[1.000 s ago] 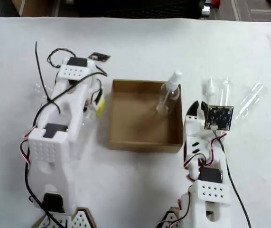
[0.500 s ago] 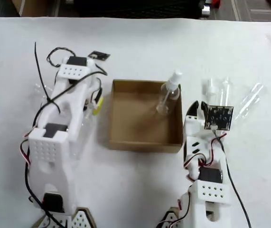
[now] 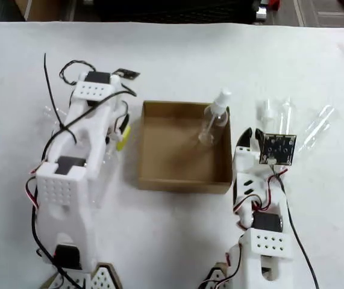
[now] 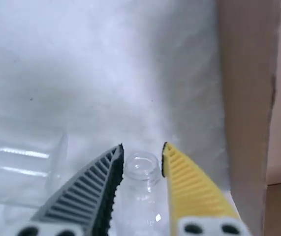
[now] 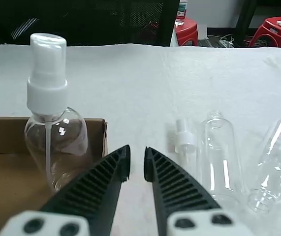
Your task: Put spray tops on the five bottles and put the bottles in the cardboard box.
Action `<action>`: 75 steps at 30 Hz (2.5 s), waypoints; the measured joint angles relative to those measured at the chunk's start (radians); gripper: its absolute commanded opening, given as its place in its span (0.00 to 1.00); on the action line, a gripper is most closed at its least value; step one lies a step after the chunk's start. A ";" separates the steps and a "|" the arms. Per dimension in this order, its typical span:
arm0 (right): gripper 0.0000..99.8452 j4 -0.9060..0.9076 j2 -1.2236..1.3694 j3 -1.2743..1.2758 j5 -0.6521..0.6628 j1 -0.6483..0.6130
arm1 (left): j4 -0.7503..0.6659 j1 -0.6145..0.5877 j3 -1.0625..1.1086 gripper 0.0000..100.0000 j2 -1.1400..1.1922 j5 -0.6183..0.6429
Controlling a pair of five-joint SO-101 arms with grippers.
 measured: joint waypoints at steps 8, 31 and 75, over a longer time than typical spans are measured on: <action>0.04 0.000 0.000 0.000 0.000 0.000 | 0.006 -0.020 0.000 0.16 0.000 0.000; 0.04 0.000 0.000 0.000 0.000 0.000 | 0.192 0.057 -0.379 0.03 -0.017 -0.052; 0.04 0.000 0.000 0.000 0.000 0.000 | -0.374 0.350 0.512 0.02 -1.916 0.097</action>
